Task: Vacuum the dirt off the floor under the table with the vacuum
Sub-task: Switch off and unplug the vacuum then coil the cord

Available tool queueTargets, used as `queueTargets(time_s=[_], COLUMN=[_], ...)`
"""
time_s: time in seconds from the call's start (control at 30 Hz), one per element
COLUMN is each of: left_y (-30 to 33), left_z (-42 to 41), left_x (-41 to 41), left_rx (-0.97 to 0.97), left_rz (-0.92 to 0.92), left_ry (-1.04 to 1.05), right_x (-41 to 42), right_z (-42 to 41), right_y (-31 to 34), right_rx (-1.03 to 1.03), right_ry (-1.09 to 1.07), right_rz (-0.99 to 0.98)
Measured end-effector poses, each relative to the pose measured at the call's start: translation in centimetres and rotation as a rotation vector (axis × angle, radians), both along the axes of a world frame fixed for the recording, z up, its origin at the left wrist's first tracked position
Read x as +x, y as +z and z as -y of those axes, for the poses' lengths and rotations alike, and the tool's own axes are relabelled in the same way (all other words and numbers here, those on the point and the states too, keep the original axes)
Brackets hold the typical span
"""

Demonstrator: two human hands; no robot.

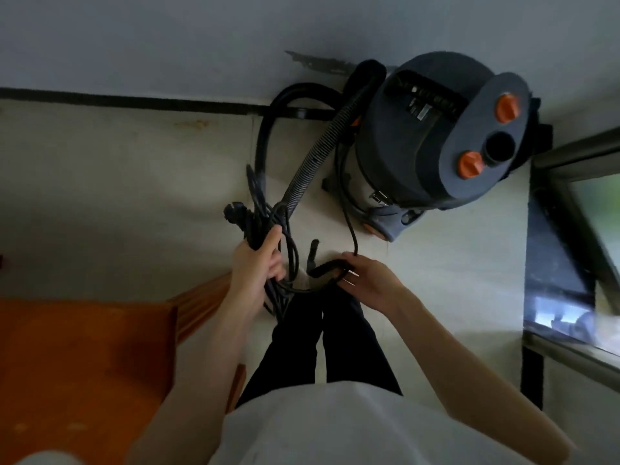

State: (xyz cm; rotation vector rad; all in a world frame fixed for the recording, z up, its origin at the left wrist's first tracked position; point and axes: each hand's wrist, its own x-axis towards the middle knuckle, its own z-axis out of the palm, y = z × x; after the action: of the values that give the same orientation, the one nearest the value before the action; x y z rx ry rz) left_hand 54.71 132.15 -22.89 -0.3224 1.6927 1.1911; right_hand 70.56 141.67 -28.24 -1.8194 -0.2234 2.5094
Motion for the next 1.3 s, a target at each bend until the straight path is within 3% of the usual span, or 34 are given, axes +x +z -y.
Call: queueTargets(time_s=[0.17, 0.53, 0.8, 1.0, 1.3], left_y=[3.5, 12.0, 13.8, 13.5, 13.5], left_z=[-0.9, -5.7, -6.3, -6.3, -6.8], left_x=[0.3, 3.1, 5.4, 5.8, 5.9], left_rx=[0.131, 0.329, 0.257, 0.241, 0.241], left_rz=[0.035, 0.006, -0.087, -0.083, -0.106], left_ry=[0.035, 0.044, -0.013, -0.014, -0.027], right_x=[0.6, 2.7, 2.1, 2.3, 2.7], right_z=[-0.5, -3.3, -5.9, -6.7, -6.8], right_y=[4.6, 12.1, 15.2, 15.5, 15.1], right_rx=[-0.009, 0.016, -0.02, 0.088, 0.085], right_ry=[-0.188, -0.245, -0.444, -0.24, -0.242], right_rz=[-0.111, -0.259, -0.421, -0.37, -0.382])
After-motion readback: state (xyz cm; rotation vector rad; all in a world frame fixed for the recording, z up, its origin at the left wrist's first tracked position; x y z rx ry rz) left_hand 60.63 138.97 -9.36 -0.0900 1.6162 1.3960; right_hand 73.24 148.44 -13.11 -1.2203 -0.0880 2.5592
